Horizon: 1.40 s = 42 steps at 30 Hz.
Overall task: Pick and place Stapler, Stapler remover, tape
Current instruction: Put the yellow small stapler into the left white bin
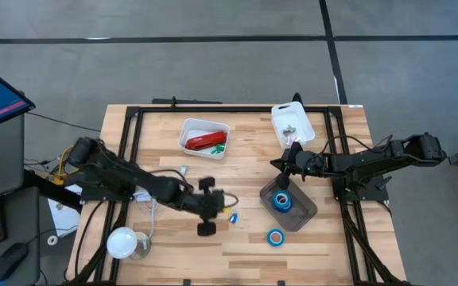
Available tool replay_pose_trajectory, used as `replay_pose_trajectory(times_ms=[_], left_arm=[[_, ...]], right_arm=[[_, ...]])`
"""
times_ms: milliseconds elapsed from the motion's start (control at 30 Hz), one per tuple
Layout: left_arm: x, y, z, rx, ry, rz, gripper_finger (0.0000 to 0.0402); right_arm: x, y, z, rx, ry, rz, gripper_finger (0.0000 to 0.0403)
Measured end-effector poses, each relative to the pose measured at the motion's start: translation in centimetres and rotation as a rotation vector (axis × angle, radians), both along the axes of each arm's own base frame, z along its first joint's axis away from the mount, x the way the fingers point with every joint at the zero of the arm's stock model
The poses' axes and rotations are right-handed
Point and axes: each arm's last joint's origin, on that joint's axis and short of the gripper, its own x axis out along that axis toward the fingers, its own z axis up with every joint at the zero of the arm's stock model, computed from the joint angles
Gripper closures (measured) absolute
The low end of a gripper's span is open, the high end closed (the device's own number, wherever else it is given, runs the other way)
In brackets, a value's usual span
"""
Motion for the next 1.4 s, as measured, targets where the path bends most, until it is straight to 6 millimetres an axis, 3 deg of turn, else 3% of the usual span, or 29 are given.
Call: replay_pose_trajectory(times_ms=[133,300,533,700,867,1167,1400], left_arm=[[-0.9,2.3,2.8,0.105,-0.07,0.093,0.0336],[-1.6,6.6,5.3,0.218,-0.133,0.251,0.0336],[-1.9,14.2,6.1,0.243,-0.117,0.494,0.0336],[-2.9,18.6,5.5,0.214,-0.044,0.656,0.0336],[-4.0,21.2,5.0,0.137,0.001,0.755,0.0337],[-6.8,23.3,0.2,0.025,0.129,0.892,0.0337],[-8.2,24.3,-1.9,0.017,0.168,0.952,0.0337]], right_arm=[[0.0,0.0,0.0,0.0,-0.001,0.0,0.0395],[0.0,0.0,0.0,0.0,-0.003,0.0,0.0395],[0.0,0.0,0.0,0.0,0.003,0.0,0.0395],[0.0,0.0,-0.1,0.001,0.009,-0.001,0.0395],[-0.1,0.0,-0.1,0.001,0.014,-0.001,0.0395],[-0.1,0.0,-0.1,0.001,0.013,-0.001,0.0395],[-0.1,0.0,-0.1,0.001,0.013,-0.001,0.0395]])
